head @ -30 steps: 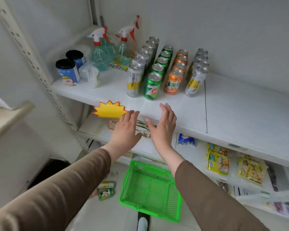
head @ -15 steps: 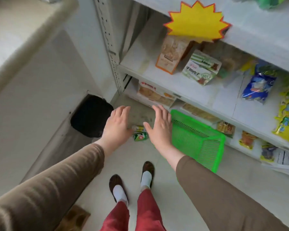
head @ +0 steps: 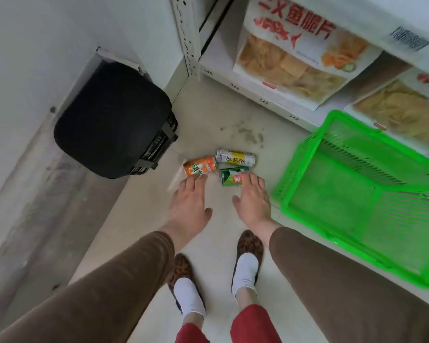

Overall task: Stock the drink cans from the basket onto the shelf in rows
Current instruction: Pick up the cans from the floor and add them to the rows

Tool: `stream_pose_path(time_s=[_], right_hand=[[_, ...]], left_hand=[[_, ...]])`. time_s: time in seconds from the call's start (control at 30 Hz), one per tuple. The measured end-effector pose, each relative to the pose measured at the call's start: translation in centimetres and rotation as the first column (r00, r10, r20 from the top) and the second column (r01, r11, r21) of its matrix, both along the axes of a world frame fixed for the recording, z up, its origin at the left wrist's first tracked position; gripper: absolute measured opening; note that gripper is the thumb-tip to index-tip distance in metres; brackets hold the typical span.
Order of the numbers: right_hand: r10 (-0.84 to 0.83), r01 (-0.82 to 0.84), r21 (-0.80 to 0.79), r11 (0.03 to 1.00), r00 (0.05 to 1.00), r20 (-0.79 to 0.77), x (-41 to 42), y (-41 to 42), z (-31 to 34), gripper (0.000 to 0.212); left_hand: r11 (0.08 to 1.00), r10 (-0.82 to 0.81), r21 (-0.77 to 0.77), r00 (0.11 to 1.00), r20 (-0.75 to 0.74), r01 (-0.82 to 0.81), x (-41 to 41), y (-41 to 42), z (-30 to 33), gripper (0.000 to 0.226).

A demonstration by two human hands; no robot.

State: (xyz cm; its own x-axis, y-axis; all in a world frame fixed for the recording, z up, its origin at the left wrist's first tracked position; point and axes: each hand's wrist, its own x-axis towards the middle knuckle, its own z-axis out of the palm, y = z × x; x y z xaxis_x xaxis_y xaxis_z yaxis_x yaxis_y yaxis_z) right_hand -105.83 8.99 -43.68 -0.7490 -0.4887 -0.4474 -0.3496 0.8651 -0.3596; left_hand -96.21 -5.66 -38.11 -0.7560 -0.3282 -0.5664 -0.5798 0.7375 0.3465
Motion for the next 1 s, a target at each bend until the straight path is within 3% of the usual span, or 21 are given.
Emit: stream_pose_path(time_s=[0.2, 0.4, 0.5, 0.6, 0.77, 1.0], right_hand=[[0.075, -0.085, 0.188, 0.978, 0.996, 0.057, -2.2, -0.9, -10.7, 0.071], [0.251, -0.184, 0.380, 0.907, 0.959, -0.134, -1.4, -0.4, -14.4, 0.066], [0.266, -0.208, 0.471, 0.857, 0.962, -0.060, -1.4, 0.1, -15.3, 0.059], [0.262, -0.259, 0.452, 0.853, 0.963, 0.058, -1.3, 0.6, -14.8, 0.054], [-0.011, -0.041, 0.243, 0.969, 0.978, 0.210, -1.8, 0.1, -6.6, 0.061], [-0.128, 0.137, -0.114, 0.984, 0.988, 0.084, -6.0, -1.8, 17.5, 0.070]], left_hand=[[1.000, -0.024, 0.013, 1.000, 0.013, 0.024, 0.6, 0.1, -9.2, 0.083], [0.999, -0.006, 0.049, 1.000, 0.021, 0.005, 1.9, 0.3, -12.8, 0.084], [0.998, -0.010, 0.056, 1.000, 0.025, 0.008, 2.2, 0.5, -13.1, 0.084], [0.998, -0.025, 0.054, 0.999, 0.026, 0.023, 1.9, 0.5, -12.1, 0.084], [0.999, -0.032, 0.017, 0.999, 0.027, 0.031, 0.6, -0.6, -5.7, 0.083], [0.999, -0.036, -0.038, 0.991, -0.127, 0.032, -3.6, -2.2, 14.4, 0.081]])
